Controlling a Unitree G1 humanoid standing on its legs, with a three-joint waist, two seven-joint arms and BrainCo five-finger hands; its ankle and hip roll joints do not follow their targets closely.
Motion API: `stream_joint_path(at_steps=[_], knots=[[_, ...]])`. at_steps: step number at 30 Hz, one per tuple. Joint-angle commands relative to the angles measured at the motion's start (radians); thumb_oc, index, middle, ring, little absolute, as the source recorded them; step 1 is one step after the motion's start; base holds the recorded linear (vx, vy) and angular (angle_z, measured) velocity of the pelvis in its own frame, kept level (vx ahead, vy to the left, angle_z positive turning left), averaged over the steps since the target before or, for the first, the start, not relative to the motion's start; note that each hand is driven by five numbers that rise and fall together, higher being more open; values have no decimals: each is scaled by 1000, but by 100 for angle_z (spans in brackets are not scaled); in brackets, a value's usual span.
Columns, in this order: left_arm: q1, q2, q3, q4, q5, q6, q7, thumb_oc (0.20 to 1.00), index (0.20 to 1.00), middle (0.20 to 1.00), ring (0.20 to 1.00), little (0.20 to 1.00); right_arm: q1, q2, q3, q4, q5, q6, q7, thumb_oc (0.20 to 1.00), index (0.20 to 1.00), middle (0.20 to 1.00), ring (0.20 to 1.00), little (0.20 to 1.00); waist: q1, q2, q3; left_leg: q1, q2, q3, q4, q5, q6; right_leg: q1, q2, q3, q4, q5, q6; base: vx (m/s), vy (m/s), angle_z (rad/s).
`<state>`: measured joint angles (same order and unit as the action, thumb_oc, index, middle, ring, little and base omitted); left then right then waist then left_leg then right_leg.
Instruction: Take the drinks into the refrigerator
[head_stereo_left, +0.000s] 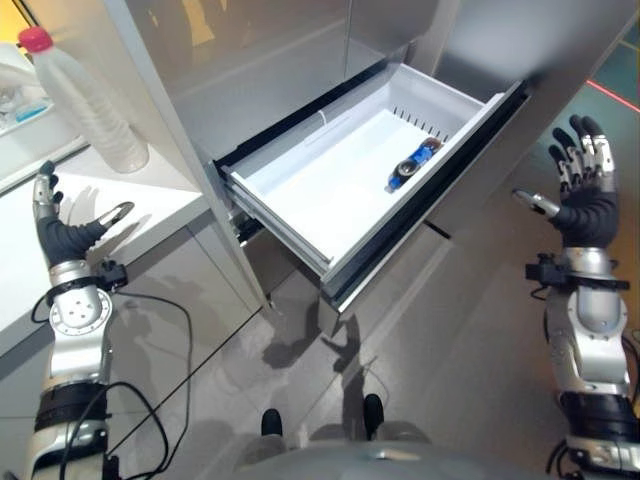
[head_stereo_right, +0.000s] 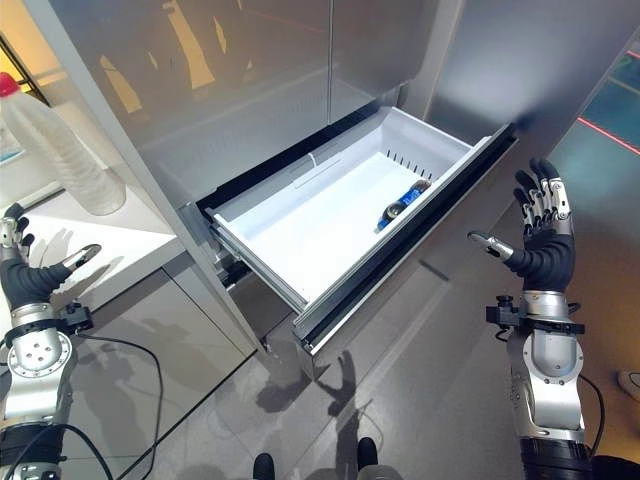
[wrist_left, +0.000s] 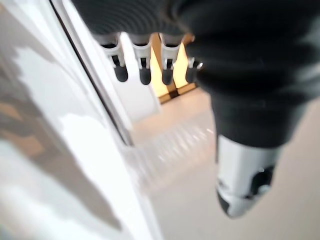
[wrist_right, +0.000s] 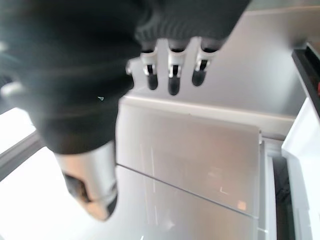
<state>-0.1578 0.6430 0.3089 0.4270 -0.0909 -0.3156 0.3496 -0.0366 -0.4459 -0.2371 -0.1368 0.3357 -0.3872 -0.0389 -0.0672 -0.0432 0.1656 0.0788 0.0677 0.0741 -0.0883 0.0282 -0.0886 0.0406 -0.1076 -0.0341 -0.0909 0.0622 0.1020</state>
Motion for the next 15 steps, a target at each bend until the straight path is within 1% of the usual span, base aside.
stream_joint_path(at_steps=[1, 3, 6, 8, 10, 15], knots=[[-110, 98, 13, 68, 34, -1, 9, 1000, 1000, 1000, 1000, 1000, -21, -28, -59, -31, 24, -31, 10, 1000, 1000, 1000, 1000, 1000, -17, 0, -6, -9, -93, -35, 189, -219, 109, 20, 55, -64, 106, -140, -38, 11, -2, 5], [-155, 129, -6, 126, 36, 26, 1, 1000, 1000, 1000, 1000, 1000, -13, -38, -52, -39, 31, -26, 15, 1000, 1000, 1000, 1000, 1000, -28, 1, -6, -8, -90, -34, 182, -214, 107, 17, 57, -67, 107, -141, -37, 17, -8, 5], [-197, 146, -33, 180, 14, 32, -14, 1000, 1000, 1000, 1000, 1000, -16, -41, -46, -46, 40, -23, 18, 1000, 1000, 1000, 1000, 1000, -35, 1, -5, -8, -88, -36, 170, -207, 107, 12, 58, -69, 108, -141, -36, 10, -6, 4], [-226, 151, -55, 182, 4, 37, -21, 1000, 1000, 1000, 1000, 1000, -20, -45, -40, -46, 44, -22, 16, 1000, 1000, 1000, 1000, 1000, -38, 1, 0, -10, -87, -37, 160, -199, 106, 3, 60, -71, 110, -140, -37, 0, 0, 0], [-253, 148, -70, 196, -25, 37, -28, 1000, 1000, 1000, 1000, 1000, -20, -47, -35, -54, 46, -19, 18, 1000, 1000, 1000, 1000, 1000, -43, 1, 4, -12, -84, -38, 147, -190, 105, -7, 62, -73, 112, -139, -36, 0, 0, 0], [-349, 154, -145, 199, -58, 24, -41, 1000, 1000, 1000, 1000, 1000, -36, -66, -31, -58, 43, -22, 14, 1000, 1000, 1000, 1000, 1000, -63, -3, 26, -40, -72, -50, 120, -158, 98, -57, 72, -83, 126, -136, -42, -24, -46, 10]])
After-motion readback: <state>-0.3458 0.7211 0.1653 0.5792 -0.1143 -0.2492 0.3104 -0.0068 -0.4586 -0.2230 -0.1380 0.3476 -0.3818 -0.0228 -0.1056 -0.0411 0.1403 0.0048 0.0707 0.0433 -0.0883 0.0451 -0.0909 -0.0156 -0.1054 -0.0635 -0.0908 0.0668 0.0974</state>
